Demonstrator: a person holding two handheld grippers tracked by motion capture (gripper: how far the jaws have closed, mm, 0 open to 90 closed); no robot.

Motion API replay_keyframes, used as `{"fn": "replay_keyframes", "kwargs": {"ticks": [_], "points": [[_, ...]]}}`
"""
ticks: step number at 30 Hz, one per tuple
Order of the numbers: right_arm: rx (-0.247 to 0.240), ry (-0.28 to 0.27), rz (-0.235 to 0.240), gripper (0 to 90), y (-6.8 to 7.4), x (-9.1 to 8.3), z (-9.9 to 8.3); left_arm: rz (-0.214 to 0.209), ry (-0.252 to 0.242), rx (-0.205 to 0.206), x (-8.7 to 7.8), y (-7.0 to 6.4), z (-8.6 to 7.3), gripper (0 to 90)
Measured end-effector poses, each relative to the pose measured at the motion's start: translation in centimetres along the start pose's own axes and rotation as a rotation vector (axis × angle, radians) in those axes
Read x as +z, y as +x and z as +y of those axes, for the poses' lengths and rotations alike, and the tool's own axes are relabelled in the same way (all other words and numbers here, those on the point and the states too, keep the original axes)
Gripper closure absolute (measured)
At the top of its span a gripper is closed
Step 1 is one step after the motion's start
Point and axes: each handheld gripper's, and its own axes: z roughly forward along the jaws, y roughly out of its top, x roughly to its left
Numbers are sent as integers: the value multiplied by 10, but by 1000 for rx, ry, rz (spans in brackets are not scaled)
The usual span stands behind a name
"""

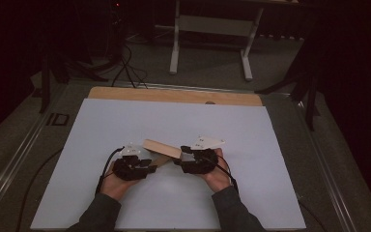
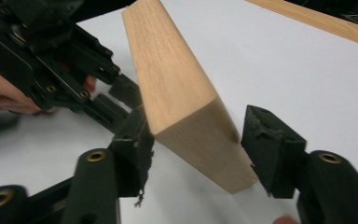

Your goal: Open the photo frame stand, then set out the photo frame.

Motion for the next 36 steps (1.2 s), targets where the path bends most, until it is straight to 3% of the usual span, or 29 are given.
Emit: {"fn": "replay_keyframes", "kwargs": {"ticks": [17, 36], "points": [[-35, 2, -40, 376, 5, -4, -2, 25, -8, 16, -5, -3, 1, 582], [-42, -2, -41, 367, 3, -11, -1, 37, -26, 21, -8, -4, 1, 571]]}}
